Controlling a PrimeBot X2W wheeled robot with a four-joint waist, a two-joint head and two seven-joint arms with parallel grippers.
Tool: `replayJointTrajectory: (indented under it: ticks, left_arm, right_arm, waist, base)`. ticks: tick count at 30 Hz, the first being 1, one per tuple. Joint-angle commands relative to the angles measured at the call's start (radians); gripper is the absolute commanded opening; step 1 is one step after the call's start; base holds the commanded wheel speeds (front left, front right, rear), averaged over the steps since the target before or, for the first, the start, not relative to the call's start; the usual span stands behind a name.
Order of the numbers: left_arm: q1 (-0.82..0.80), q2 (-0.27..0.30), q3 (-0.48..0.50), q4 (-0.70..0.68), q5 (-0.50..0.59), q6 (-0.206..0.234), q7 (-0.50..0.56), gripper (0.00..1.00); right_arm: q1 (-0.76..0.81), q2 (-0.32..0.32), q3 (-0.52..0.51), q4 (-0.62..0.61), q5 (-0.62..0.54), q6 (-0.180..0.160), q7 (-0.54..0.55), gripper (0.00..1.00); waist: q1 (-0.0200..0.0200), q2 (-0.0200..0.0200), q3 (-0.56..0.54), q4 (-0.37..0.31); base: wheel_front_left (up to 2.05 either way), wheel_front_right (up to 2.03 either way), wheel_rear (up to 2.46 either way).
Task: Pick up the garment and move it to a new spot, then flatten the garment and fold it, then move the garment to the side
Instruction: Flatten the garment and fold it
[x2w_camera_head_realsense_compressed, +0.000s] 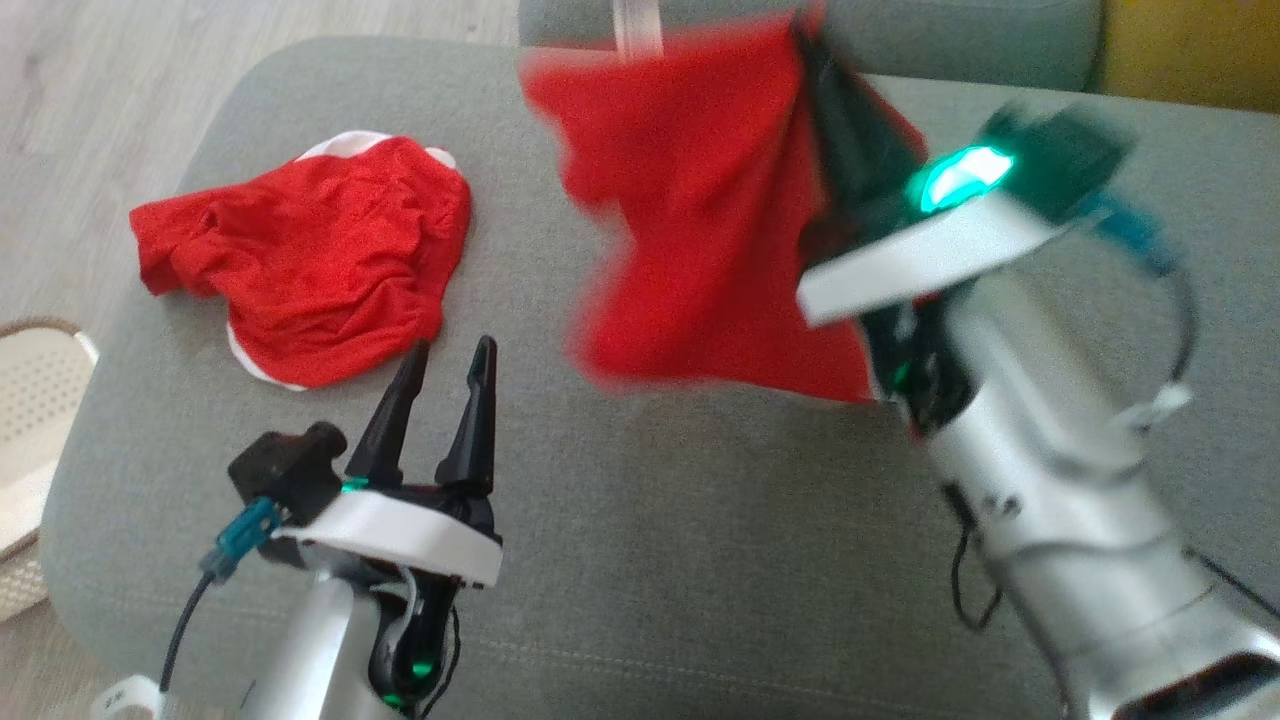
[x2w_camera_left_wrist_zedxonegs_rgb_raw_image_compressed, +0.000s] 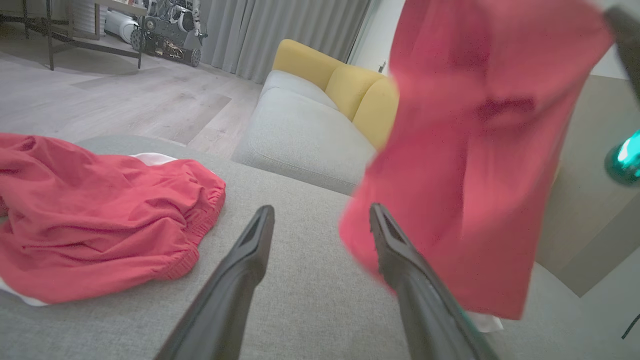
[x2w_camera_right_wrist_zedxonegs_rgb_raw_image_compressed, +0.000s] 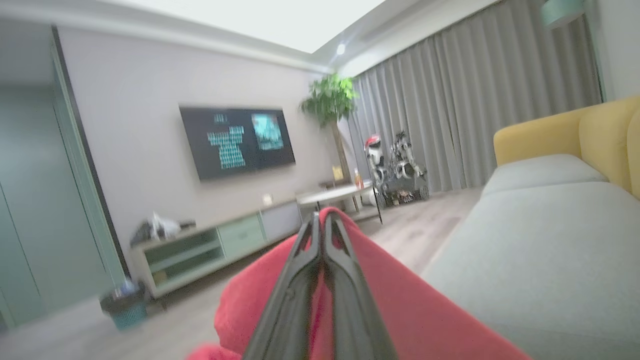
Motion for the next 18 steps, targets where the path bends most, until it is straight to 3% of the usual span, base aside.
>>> replayJointTrajectory:
  ticks: [1, 4, 8, 18]
  left_arm:
    - [-0.014, 0.008, 0.036, -0.026, -0.008, 0.005, -0.008, 1.0]
    - [-0.003, 0.008, 0.052, -0.028, -0.015, 0.01, -0.008, 1.0]
    - [0.003, 0.008, 0.06, -0.036, -0.022, 0.016, -0.008, 1.0]
    - [-0.009, 0.008, 0.045, -0.038, -0.018, 0.01, -0.008, 1.0]
  right_arm:
    - [-0.048, 0.009, -0.009, -0.057, 0.022, -0.001, -0.011, 0.0]
    - [-0.085, 0.009, -0.085, -0.1, 0.084, -0.001, -0.011, 0.0]
    - [-0.073, -0.023, -0.224, -0.042, 0.034, -0.001, -0.005, 0.0]
    - [0.146, -0.215, -0.604, 0.197, -0.052, -0.001, 0.042, 0.0]
  waist:
    - [0.0, 0.0, -0.009, -0.011]
    - [0.0, 0.0, -0.016, -0.027]
    - [0.0, 0.0, -0.009, -0.044]
    - [0.0, 0.0, 0.028, -0.076]
  base:
    - [0.0, 0.0, 0.0]
    - [0.0, 0.0, 0.0]
    - [0.0, 0.0, 0.0]
    - [0.0, 0.0, 0.0]
